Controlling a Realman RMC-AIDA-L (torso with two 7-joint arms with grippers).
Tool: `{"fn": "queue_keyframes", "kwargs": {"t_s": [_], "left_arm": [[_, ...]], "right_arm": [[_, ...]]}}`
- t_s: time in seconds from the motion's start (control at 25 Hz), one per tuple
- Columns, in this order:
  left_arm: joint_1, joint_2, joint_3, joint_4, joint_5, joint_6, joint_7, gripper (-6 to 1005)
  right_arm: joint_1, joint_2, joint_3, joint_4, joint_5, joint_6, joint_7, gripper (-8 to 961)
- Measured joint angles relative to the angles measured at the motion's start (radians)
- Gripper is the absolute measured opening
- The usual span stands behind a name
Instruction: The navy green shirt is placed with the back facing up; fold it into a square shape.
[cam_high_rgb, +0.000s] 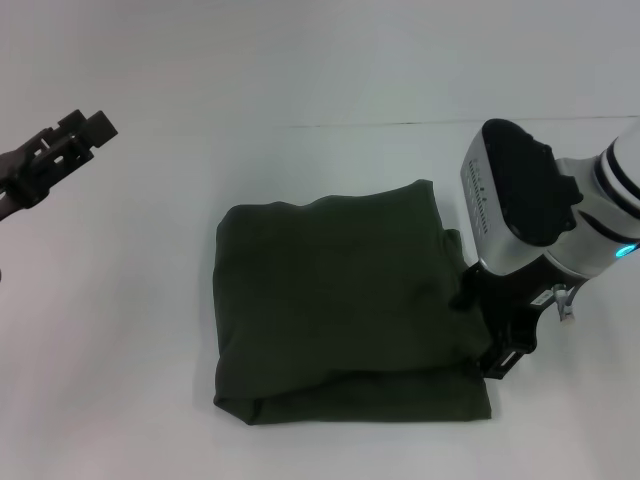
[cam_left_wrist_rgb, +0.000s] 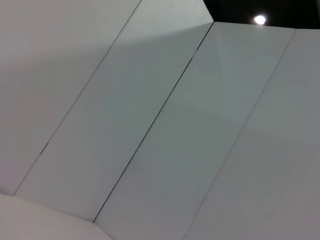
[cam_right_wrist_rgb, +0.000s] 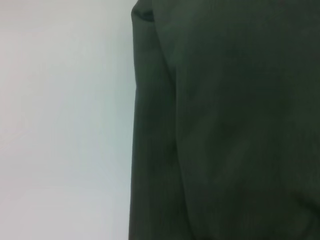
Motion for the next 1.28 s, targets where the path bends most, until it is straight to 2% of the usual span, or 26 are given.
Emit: {"fn": "queue_keyframes", "kwargs": {"t_s": [0.04, 0.28, 0.72, 0.96, 1.12, 1.28], "left_arm": [[0.000, 0.000, -0.003, 0.000, 0.000, 0.000, 0.001, 791], [0.000, -0.007, -0.015, -0.002, 0.000, -0.001, 0.012, 792], [0.006, -0.011, -0.029, 0.003, 0.000, 0.001, 0.022, 791], [0.002, -0.010, -0.031, 0.004, 0.000, 0.004, 0.025, 791], [0.000, -0.007, -0.043, 0.004, 0.000, 0.009, 0.025, 792], [0.000, -0.004, -0.050, 0.004, 0.000, 0.009, 0.025, 792]], "right_arm": [[-0.001, 0.002, -0.008, 0.002, 0.000, 0.008, -0.003, 941], [-0.009, 0.004, -0.063, 0.007, 0.005, 0.060, -0.003, 783], [-0.002, -0.002, -0.061, 0.002, 0.026, 0.045, -0.040, 327], [0.025, -0.006, -0.008, -0.006, 0.023, -0.027, -0.044, 187], [0.042, -0.008, 0.044, -0.077, 0.011, -0.141, -0.032, 94], [0.061, -0.004, 0.060, -0.118, -0.019, -0.267, -0.003, 41]]}}
